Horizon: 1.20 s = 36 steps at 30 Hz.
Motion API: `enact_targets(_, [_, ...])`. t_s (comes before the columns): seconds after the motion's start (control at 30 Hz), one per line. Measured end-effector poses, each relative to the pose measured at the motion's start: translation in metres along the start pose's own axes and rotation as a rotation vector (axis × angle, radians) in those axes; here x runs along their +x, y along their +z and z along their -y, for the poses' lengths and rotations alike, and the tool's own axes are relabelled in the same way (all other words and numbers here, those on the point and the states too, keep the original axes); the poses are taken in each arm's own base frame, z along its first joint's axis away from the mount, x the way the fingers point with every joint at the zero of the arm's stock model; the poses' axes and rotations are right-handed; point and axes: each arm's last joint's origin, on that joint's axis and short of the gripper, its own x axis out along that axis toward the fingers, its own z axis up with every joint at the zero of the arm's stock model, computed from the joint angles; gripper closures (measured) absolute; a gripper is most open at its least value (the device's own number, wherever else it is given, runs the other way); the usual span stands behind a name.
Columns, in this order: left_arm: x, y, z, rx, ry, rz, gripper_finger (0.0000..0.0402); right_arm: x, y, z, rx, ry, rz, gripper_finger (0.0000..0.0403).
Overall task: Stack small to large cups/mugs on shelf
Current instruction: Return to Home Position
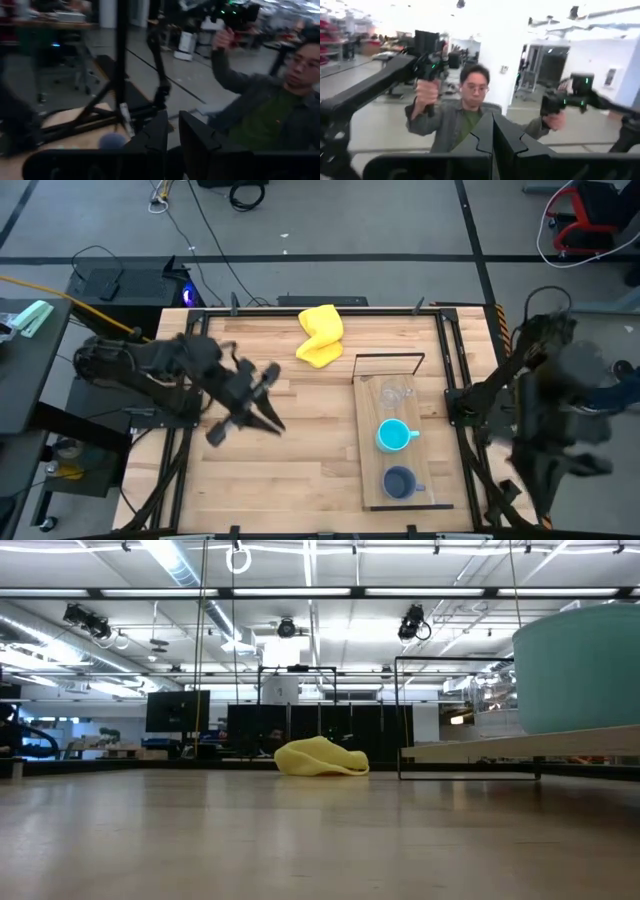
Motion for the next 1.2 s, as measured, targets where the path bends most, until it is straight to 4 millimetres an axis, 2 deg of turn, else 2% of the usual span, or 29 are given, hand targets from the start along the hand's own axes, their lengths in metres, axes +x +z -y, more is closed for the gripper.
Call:
enact_targets(0.13, [-0.039,-0.017,-0.015,-0.056,0.107,0.078,0.0347,-0.037,0.000,-0.014,-0.015,-0.088,0.053,0.0393])
enact_targets(0.23, [-0.065,-0.035,-0.019,-0.076,0.144,0.162,0.0343,-0.065,-0.012,-0.025,-0.008,-0.190,0.100,0.0393])
enact_targets(0.4, [-0.094,-0.061,-0.014,-0.099,0.156,0.201,0.0340,-0.105,-0.037,-0.044,0.005,-0.261,0.219,0.0393])
enact_targets(0.6, [-0.122,-0.074,-0.003,-0.077,0.190,0.255,0.0348,-0.153,-0.061,-0.070,0.003,-0.387,0.308,0.0393])
enact_targets(0.8, [-0.147,-0.091,0.013,-0.038,0.200,0.318,0.0345,-0.175,-0.092,-0.083,0.029,-0.461,0.327,0.0393])
enact_targets(1.03, [-0.173,-0.115,0.027,-0.028,0.237,0.392,0.0341,-0.198,-0.108,-0.098,-0.004,-0.467,0.415,0.0393])
enact_targets(1.2, [-0.188,-0.130,0.038,0.005,0.245,0.440,0.0348,-0.206,-0.114,-0.103,-0.021,-0.470,0.426,0.0393])
